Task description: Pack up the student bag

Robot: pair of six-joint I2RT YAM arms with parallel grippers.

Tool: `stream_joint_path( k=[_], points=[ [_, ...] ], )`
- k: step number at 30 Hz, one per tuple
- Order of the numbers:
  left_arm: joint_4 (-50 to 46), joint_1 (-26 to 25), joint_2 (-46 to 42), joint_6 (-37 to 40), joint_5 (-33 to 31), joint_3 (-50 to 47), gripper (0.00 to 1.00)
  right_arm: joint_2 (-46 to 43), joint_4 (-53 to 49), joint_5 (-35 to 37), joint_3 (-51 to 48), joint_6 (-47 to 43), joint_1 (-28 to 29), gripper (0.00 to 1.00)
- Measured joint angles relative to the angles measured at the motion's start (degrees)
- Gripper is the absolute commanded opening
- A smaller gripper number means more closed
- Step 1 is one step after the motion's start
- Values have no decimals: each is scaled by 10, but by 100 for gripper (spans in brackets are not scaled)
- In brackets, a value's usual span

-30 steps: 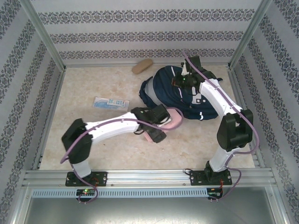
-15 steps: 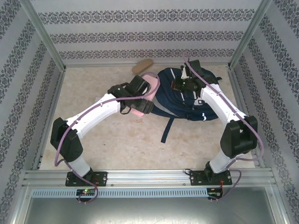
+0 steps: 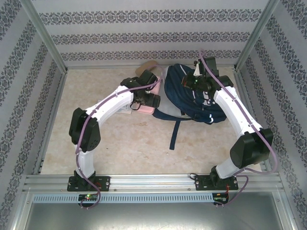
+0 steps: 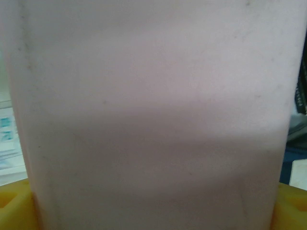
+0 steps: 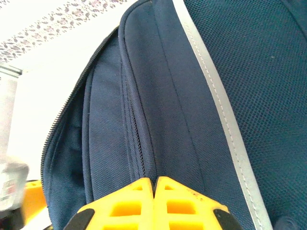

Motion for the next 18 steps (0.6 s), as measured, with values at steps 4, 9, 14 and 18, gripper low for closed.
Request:
stream_joint_path(
  k=[4, 9, 14, 18],
  points=[
    [2, 0, 66, -33, 38, 72, 77, 0, -4, -3, 6, 11, 0, 0],
    [7, 0, 137, -77, 91, 164, 77, 0, -6, -3, 6, 17, 0, 0],
    [21, -1, 200, -116, 120, 219, 77, 0, -7, -2, 6, 26, 7, 0],
    [31, -5, 245, -138, 126, 236, 77, 0, -7, -3, 6, 28, 13, 0]
  ],
)
